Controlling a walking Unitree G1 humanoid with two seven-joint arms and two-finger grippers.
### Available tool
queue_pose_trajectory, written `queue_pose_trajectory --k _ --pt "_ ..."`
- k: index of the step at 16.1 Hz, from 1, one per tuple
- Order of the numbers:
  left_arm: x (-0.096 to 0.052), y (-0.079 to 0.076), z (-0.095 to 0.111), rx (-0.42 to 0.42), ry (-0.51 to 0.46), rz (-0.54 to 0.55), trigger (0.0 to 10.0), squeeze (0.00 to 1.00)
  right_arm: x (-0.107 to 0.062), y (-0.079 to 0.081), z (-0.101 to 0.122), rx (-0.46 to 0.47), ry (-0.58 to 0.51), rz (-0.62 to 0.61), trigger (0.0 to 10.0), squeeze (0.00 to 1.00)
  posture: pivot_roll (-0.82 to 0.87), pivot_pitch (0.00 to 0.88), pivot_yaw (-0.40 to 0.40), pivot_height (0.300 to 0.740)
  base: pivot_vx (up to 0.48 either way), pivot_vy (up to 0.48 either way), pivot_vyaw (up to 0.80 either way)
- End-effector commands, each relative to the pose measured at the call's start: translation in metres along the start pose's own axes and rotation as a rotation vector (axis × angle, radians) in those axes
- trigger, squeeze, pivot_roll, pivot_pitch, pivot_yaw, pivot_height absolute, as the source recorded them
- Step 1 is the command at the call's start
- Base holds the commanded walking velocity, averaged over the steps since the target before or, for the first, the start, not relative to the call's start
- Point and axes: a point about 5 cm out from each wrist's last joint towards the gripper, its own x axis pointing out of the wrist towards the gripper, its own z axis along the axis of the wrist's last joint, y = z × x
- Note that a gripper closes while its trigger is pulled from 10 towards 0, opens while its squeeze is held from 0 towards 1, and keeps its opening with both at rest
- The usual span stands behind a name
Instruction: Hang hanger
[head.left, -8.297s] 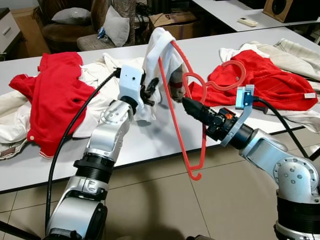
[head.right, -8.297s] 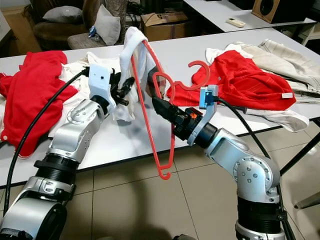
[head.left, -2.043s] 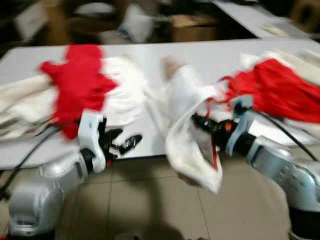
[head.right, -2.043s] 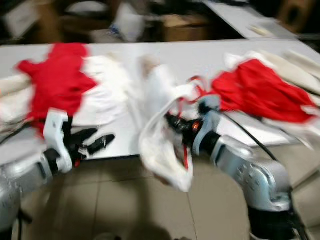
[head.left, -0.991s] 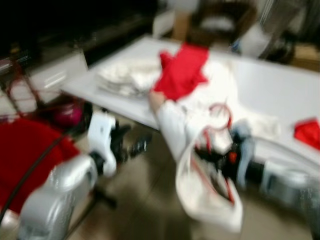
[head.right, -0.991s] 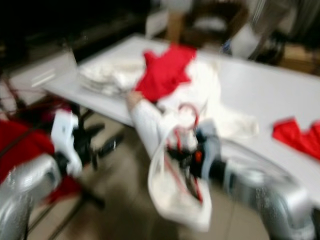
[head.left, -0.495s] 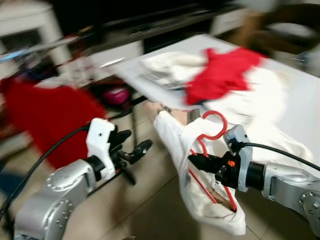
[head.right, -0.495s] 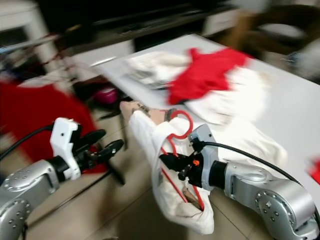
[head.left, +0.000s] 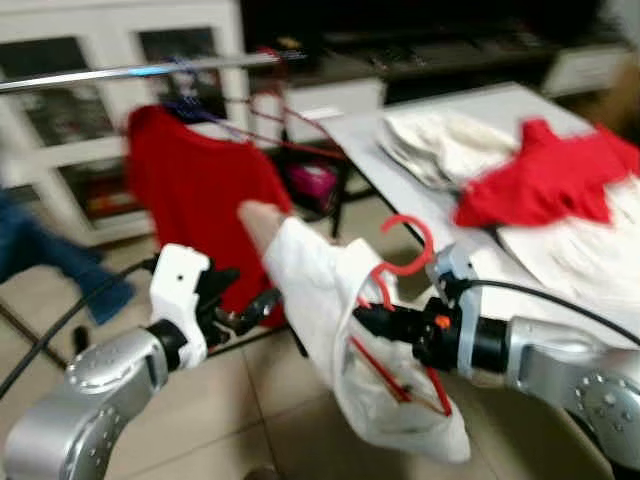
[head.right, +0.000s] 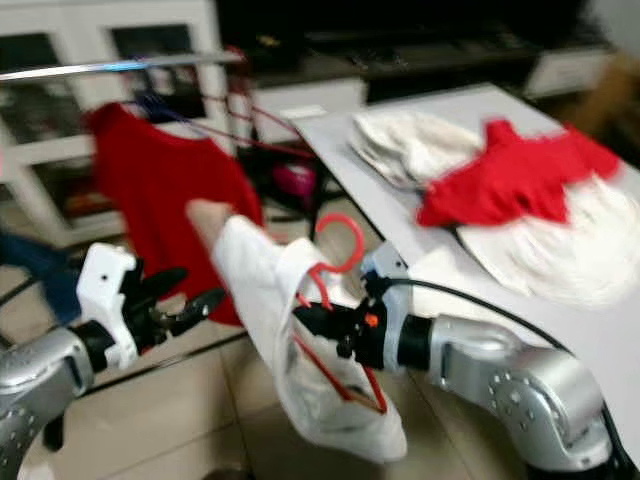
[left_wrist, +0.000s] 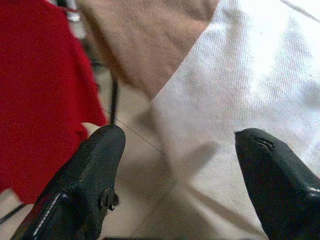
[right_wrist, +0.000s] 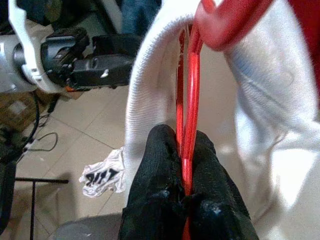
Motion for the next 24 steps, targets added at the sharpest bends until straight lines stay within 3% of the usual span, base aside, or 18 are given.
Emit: queue_pose_trajectory --k 1,3,4,6,7,12,13,15,16,17,18,20,21,23,24 --pt "0.000 -0.004 0.003 0.014 -0.011 -0.014 10.0 0.00 0.001 -0.009 0.004 -0.003 -0.036 -0.060 10.0 0.00 -0.01 0.000 -0.023 0.740 0.000 0.000 0.80" --pt "0.001 -0.003 0.004 0.026 -0.009 -0.007 10.0 0.00 0.004 -0.017 0.008 0.011 -0.085 -0.123 10.0 0.00 -0.01 0.000 -0.022 0.740 0.000 0.000 0.80" --pt "0.003 0.000 0.006 0.044 -0.024 0.014 10.0 0.00 0.011 -0.029 0.009 -0.016 -0.116 -0.231 10.0 0.00 -0.01 0.000 -0.013 0.740 0.000 0.000 0.79" --pt "0.011 0.003 0.009 0.083 -0.037 0.029 10.0 0.00 0.024 -0.055 0.005 0.021 -0.161 -0.442 10.0 0.00 -0.02 0.000 0.006 0.740 0.000 0.000 0.78" --pt "0.014 0.002 0.011 0.084 -0.042 0.024 10.0 0.00 0.029 -0.059 0.002 0.030 -0.157 -0.464 10.0 0.00 -0.02 0.000 0.004 0.740 0.000 0.000 0.77" --pt "0.026 0.009 0.000 0.134 0.010 0.086 10.0 0.00 0.050 -0.067 0.008 0.056 -0.187 -0.473 10.0 0.00 0.00 0.000 -0.010 0.740 0.000 0.000 0.46" --pt "0.026 0.014 -0.008 0.148 0.041 0.103 10.0 0.00 0.053 -0.065 0.014 0.046 -0.185 -0.422 10.0 0.00 -0.01 0.000 -0.009 0.740 0.000 0.000 0.00" --pt "0.025 0.025 -0.005 0.125 -0.005 0.132 10.0 0.00 0.054 -0.057 0.021 0.005 -0.180 -0.317 10.0 0.00 -0.03 0.000 -0.003 0.740 0.000 0.000 0.00" --pt "0.023 0.035 -0.002 0.123 -0.044 0.171 10.0 1.00 0.051 -0.054 0.024 -0.057 -0.169 -0.260 10.0 0.00 -0.03 0.000 0.004 0.740 0.000 0.000 0.00" --pt "0.018 0.050 -0.002 0.128 -0.052 0.223 10.0 1.00 0.046 -0.052 0.026 -0.117 -0.146 -0.194 10.0 0.00 -0.04 0.000 0.009 0.740 0.000 0.000 0.00" --pt "0.016 0.054 -0.002 0.127 -0.054 0.238 10.0 1.00 0.045 -0.052 0.027 -0.127 -0.138 -0.176 10.0 0.00 -0.04 0.000 0.009 0.740 0.000 0.000 0.00" --pt "0.008 0.071 0.010 0.104 -0.140 0.215 10.0 1.00 0.035 -0.039 0.035 -0.165 -0.114 0.043 10.0 0.00 -0.04 0.000 -0.006 0.740 0.000 0.000 0.00" --pt "0.007 0.074 0.014 0.099 -0.164 0.190 10.0 0.00 0.032 -0.036 0.035 -0.175 -0.101 0.093 10.0 0.00 -0.04 0.000 -0.003 0.740 0.000 0.000 0.00" --pt "0.003 0.078 0.020 0.064 -0.191 0.108 10.0 0.00 0.026 -0.029 0.037 -0.201 -0.078 0.194 10.0 0.00 -0.05 0.000 0.006 0.740 0.000 0.000 0.00" --pt "0.002 0.083 0.019 -0.010 -0.200 0.006 10.0 0.00 0.020 -0.023 0.041 -0.224 -0.072 0.278 10.0 0.00 -0.06 0.000 0.014 0.740 0.000 0.000 0.00"
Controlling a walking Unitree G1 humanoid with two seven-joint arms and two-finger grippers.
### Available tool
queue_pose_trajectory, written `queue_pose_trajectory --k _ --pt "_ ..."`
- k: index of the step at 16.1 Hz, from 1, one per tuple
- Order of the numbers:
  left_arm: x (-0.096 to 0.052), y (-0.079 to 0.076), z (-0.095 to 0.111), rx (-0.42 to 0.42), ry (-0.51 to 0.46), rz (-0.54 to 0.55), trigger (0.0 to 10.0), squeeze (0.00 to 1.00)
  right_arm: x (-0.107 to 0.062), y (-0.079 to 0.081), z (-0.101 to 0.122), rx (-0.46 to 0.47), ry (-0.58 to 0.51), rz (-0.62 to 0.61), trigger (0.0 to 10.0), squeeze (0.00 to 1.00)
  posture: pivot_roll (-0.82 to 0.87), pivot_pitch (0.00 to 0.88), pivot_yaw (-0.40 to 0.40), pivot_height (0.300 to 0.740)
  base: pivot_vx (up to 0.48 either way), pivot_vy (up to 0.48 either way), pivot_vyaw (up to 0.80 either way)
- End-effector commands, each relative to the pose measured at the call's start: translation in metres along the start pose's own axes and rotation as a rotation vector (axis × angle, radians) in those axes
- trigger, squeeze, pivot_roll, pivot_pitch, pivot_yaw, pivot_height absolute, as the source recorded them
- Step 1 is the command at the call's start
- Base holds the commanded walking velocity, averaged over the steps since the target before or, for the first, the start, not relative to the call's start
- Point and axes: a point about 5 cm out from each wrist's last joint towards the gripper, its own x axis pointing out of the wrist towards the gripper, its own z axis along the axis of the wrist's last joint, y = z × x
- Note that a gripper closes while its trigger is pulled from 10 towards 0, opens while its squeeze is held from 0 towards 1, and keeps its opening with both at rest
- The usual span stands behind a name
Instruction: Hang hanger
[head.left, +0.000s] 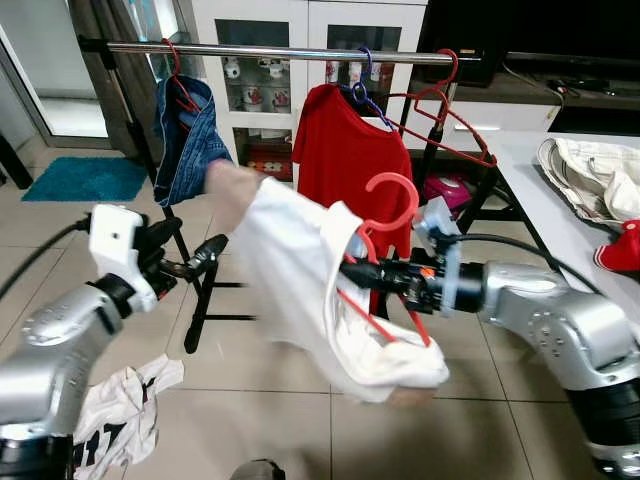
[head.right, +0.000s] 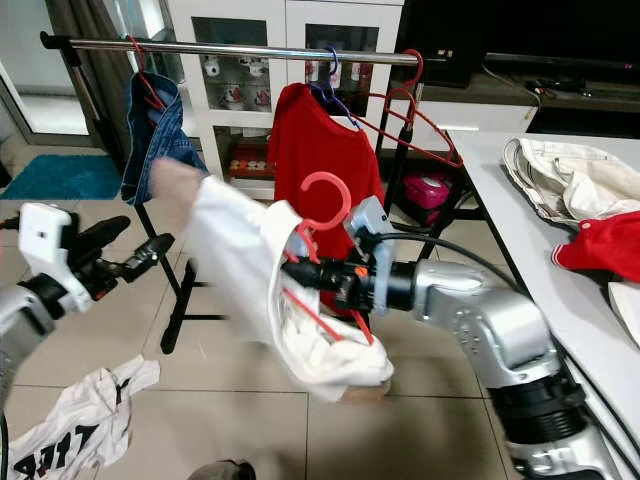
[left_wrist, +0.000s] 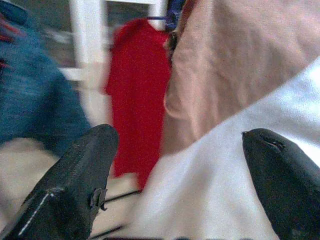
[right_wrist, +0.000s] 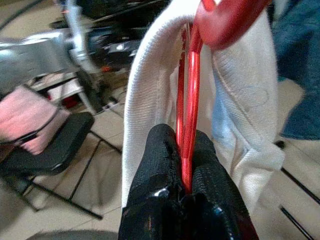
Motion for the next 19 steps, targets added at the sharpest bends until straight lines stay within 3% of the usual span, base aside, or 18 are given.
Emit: queue_pose_trajectory --k 1,5,6,7,9,19 --pt "-0.001 0.004 0.000 -0.050 0.001 -0.074 10.0 0.00 -0.001 0.008 0.013 -0.041 -0.014 0.093 10.0 0.00 -0.06 0.000 0.015 0.740 0.000 0.000 0.00" --pt "0.005 0.008 0.003 -0.118 -0.031 -0.161 10.0 0.00 -0.006 0.017 0.015 -0.055 -0.003 0.187 10.0 0.00 -0.05 0.000 0.007 0.740 0.000 0.000 0.00" --pt "0.007 0.007 0.005 -0.136 -0.043 -0.213 7.4 0.00 -0.006 0.019 0.015 -0.056 0.001 0.211 10.0 0.00 -0.05 0.000 0.005 0.740 0.000 0.000 0.00" --pt "0.011 0.003 0.008 -0.159 -0.058 -0.298 0.0 0.00 -0.006 0.021 0.015 -0.055 0.008 0.232 10.0 0.00 -0.05 0.000 0.006 0.740 0.000 0.000 0.00" --pt "0.012 0.001 0.011 -0.183 -0.071 -0.362 0.0 0.00 -0.006 0.020 0.014 -0.056 0.014 0.229 10.0 0.00 -0.05 0.000 0.010 0.740 0.000 0.000 0.00" --pt "0.008 0.005 0.011 -0.196 -0.111 -0.385 0.0 0.00 -0.008 0.018 0.012 -0.046 0.010 0.217 10.0 0.00 -0.05 0.000 0.012 0.740 0.000 0.000 0.00"
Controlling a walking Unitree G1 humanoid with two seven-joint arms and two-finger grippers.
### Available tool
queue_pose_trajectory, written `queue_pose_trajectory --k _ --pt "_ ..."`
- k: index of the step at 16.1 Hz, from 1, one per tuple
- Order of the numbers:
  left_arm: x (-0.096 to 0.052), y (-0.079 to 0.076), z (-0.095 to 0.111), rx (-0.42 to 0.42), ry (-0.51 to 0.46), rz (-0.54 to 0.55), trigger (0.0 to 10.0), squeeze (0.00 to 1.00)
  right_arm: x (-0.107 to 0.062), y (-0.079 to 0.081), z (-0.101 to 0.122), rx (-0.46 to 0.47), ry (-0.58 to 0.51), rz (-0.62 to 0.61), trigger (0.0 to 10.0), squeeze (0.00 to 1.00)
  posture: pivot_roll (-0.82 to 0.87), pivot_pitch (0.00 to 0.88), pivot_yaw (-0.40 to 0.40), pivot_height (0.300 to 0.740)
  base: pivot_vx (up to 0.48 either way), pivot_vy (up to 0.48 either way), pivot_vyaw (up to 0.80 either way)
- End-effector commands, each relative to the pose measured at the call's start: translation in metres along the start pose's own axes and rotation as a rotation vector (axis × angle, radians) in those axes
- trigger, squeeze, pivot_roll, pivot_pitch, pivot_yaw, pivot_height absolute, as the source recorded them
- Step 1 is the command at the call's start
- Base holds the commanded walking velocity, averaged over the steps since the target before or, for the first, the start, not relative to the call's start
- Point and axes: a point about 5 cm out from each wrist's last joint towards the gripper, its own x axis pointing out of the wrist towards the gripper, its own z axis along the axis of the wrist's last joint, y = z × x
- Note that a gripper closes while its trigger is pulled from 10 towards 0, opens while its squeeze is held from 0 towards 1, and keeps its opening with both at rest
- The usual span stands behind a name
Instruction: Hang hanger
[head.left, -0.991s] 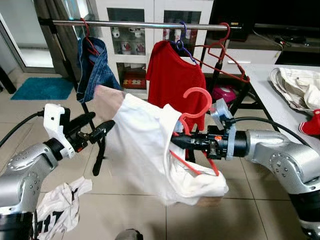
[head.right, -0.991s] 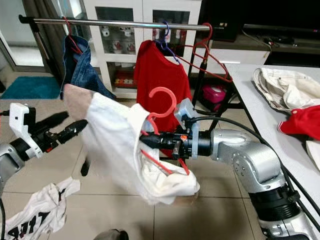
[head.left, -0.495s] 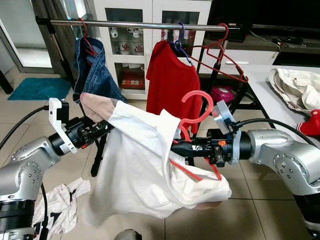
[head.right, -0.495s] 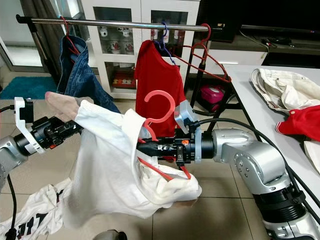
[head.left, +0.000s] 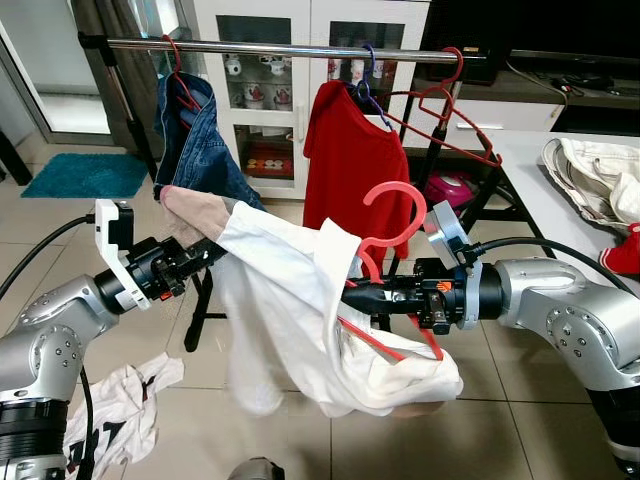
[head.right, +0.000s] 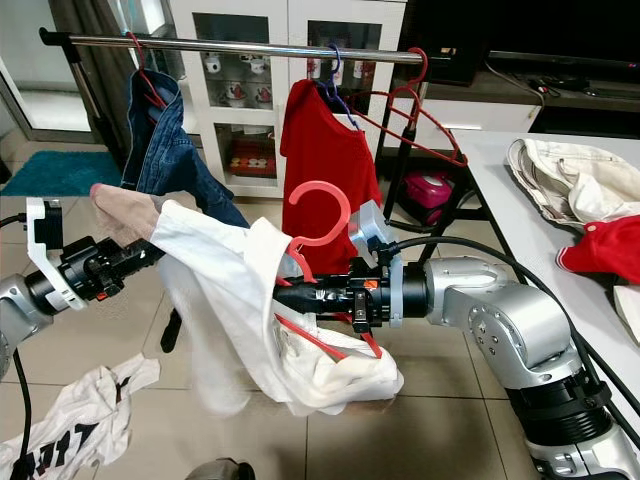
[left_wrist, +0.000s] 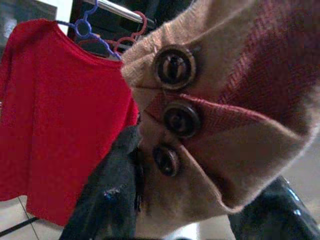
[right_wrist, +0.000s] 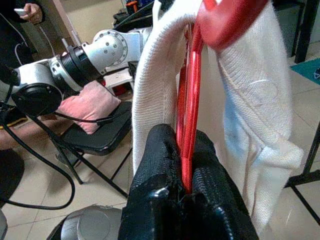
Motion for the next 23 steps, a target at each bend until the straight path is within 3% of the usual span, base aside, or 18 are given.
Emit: queue_pose_trajectory --k 1,8,15,19,20,23 --pt "0.001 0.001 0.008 0.009 -0.036 0.003 0.0 0.00 -0.002 0.001 0.002 -0.011 -0.002 0.007 10.0 0.00 -0.05 0.000 0.012 0.740 0.000 0.000 0.00" --pt "0.001 0.001 0.010 0.018 -0.079 0.008 0.0 0.00 -0.002 -0.001 0.001 -0.011 0.013 0.007 10.0 0.00 -0.04 0.000 0.002 0.740 0.000 0.000 0.00" --pt "-0.008 0.004 0.012 -0.025 -0.176 0.062 0.0 0.00 -0.003 -0.003 -0.004 0.000 0.021 -0.026 10.0 0.00 -0.05 0.000 0.007 0.740 0.000 0.000 0.00" --pt "-0.016 0.006 0.024 -0.135 -0.430 0.120 0.0 0.00 -0.004 -0.012 -0.002 0.016 -0.007 -0.083 10.0 0.00 -0.04 0.000 -0.006 0.740 0.000 0.000 0.00" --pt "-0.023 0.010 0.025 -0.202 -0.538 0.162 0.0 0.00 -0.004 -0.014 -0.001 0.026 -0.022 -0.091 10.0 0.00 -0.04 0.000 -0.004 0.740 0.000 0.000 0.00" --pt "-0.028 0.019 0.020 -0.278 -0.637 0.244 0.0 0.00 -0.004 -0.014 -0.001 0.032 -0.035 -0.100 10.0 0.00 -0.05 0.000 0.007 0.740 0.000 0.000 0.00"
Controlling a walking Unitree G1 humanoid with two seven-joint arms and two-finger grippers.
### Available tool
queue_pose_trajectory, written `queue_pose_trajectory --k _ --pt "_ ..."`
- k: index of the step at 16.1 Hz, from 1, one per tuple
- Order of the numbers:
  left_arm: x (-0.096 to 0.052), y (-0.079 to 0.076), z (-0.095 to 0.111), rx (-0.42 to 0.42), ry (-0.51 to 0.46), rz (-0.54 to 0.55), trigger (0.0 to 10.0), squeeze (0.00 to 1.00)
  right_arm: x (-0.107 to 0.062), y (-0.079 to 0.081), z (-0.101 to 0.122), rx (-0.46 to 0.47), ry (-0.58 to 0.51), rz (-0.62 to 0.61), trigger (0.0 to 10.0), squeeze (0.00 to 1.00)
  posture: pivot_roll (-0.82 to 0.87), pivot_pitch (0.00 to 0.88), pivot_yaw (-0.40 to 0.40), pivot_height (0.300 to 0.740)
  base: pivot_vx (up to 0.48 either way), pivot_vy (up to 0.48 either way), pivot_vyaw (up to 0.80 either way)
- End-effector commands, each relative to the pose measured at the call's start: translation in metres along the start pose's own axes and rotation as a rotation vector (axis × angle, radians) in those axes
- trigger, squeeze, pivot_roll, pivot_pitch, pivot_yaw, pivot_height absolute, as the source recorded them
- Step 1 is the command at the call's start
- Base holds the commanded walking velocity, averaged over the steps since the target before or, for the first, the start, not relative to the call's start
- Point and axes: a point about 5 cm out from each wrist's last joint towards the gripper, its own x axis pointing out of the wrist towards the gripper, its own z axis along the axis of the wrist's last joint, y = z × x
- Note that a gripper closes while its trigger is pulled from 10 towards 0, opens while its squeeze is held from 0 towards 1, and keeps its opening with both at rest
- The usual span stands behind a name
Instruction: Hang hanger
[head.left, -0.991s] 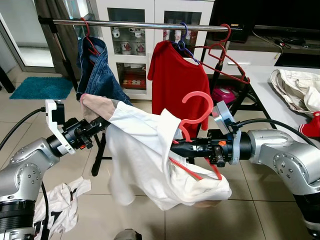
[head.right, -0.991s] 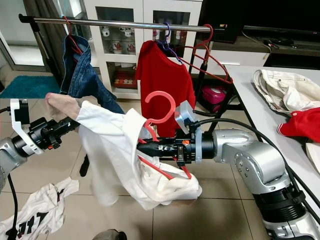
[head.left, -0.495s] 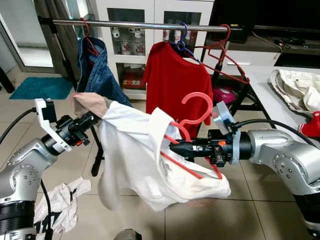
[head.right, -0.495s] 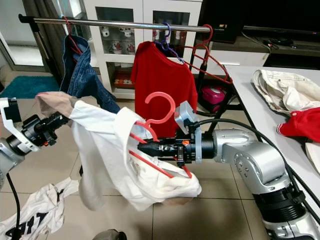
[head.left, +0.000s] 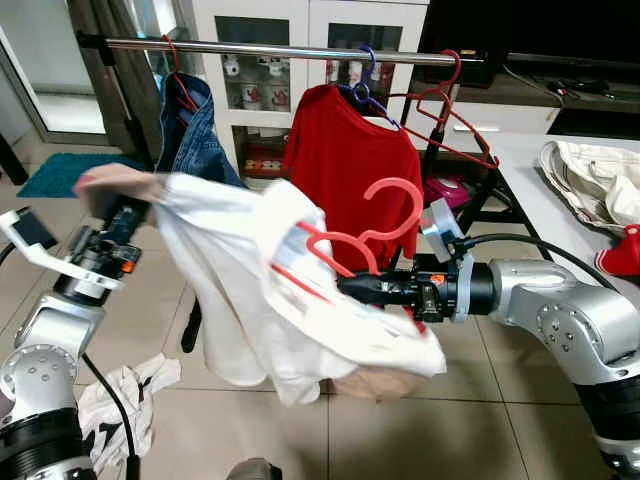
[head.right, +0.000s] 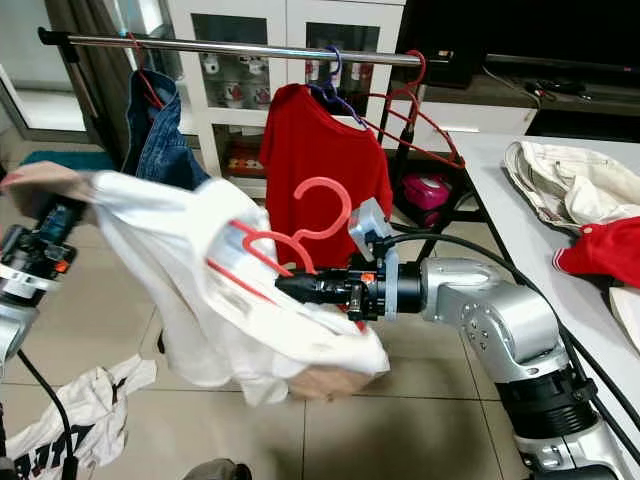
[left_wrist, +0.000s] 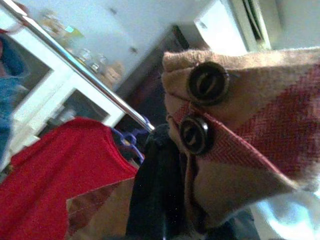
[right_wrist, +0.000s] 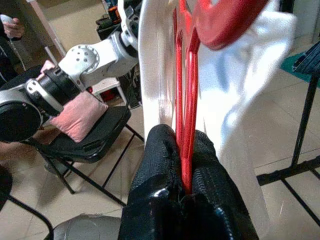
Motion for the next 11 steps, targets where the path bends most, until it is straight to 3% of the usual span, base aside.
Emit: queue_pose_trajectory --k 1,7,9,10,11 --pt "0.004 0.002 0.009 -0.004 -0.078 0.024 0.0 0.00 -0.004 -0.003 0.005 -0.010 -0.015 -0.028 10.0 0.00 -0.05 0.000 0.008 0.740 0.000 0.000 0.00" --pt "0.006 0.035 -0.004 0.004 -0.072 0.408 0.0 0.00 -0.008 -0.009 0.007 0.019 -0.072 -0.095 10.0 0.00 -0.05 0.000 0.021 0.740 0.000 0.000 0.00" --pt "0.009 0.034 -0.007 0.004 -0.063 0.426 0.0 0.00 -0.009 -0.010 0.008 0.019 -0.077 -0.105 10.0 0.00 -0.05 0.000 0.024 0.740 0.000 0.000 0.00" --pt "0.015 0.026 -0.013 0.038 0.006 0.367 0.0 0.00 -0.009 -0.010 0.008 0.015 -0.079 -0.111 10.0 0.00 -0.05 0.000 0.023 0.740 0.000 0.000 0.00" --pt "0.017 0.022 -0.016 0.062 0.044 0.337 10.0 0.00 -0.009 -0.010 0.009 0.013 -0.081 -0.121 10.0 0.00 -0.05 0.000 0.023 0.740 0.000 0.000 0.00"
